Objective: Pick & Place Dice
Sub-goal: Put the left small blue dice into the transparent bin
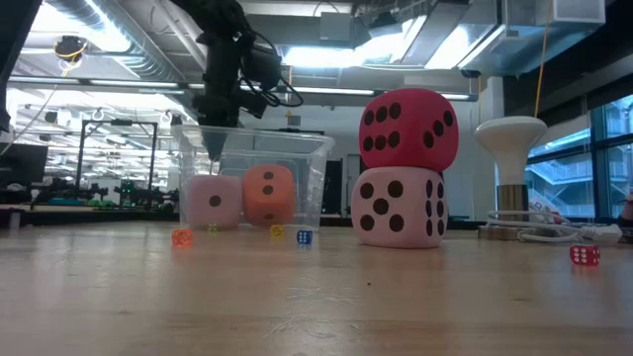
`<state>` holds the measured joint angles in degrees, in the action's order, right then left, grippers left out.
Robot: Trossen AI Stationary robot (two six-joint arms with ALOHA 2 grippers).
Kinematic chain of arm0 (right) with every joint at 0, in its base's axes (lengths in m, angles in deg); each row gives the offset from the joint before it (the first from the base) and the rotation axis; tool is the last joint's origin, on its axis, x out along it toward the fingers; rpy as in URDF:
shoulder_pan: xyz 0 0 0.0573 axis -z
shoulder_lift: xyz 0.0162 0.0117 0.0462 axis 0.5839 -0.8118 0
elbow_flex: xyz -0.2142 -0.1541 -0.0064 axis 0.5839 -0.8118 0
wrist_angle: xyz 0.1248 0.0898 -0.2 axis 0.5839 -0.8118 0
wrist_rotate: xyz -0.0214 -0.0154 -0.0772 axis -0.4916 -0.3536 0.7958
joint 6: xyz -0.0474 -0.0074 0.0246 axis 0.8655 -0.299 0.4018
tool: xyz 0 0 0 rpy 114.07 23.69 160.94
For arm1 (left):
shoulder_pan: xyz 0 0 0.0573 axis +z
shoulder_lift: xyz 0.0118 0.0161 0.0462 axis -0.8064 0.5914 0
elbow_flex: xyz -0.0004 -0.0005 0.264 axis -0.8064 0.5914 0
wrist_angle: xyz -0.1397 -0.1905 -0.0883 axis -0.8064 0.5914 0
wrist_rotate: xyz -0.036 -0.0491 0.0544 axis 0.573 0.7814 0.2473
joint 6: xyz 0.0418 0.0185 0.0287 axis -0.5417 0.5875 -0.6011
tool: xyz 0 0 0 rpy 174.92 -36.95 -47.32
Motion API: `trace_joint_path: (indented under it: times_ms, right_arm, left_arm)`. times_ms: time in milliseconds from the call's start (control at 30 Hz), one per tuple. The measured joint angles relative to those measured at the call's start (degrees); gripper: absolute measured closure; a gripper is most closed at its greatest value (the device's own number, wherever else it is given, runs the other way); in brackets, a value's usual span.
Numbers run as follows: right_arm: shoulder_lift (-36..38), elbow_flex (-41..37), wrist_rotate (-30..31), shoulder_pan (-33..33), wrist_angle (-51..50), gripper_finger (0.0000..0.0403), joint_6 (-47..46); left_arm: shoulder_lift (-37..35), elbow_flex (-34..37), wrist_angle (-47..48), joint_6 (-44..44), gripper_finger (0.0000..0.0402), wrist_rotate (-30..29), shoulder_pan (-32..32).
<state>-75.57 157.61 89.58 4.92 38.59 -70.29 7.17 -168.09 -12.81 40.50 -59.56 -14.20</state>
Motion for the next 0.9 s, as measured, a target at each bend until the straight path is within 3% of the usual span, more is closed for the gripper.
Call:
trace_joint_path:
  times_ms: [167,400,700,800,900]
  right_arm:
    - [0.0,0.0,0.0,0.0,0.0,0.0099,0.0]
    - [0.0,0.0,0.0,0.0,0.0,0.0099,0.0]
    - [0.0,0.0,0.0,0.0,0.0,0.0099,0.0]
    - [0.0,0.0,0.0,0.0,0.0,0.0099,0.0]
    - [-0.1,0.0,4.0,0.0,0.2,0.0099,0.0]
  left_arm:
    - [0.0,0.0,0.3,-0.7,0.0237,4.8,0.0]
    - [0.0,0.0,0.3,0.6,0.0166,3.5,0.0]
    - [0.0,0.0,0.9,6.0,0.0159,3.9,0.1]
    - [-0.2,0.0,0.9,7.9,0.0157,7.5,0.3]
    - [-1.0,0.0,0.6,10.1,0.0158,11.4,1.0]
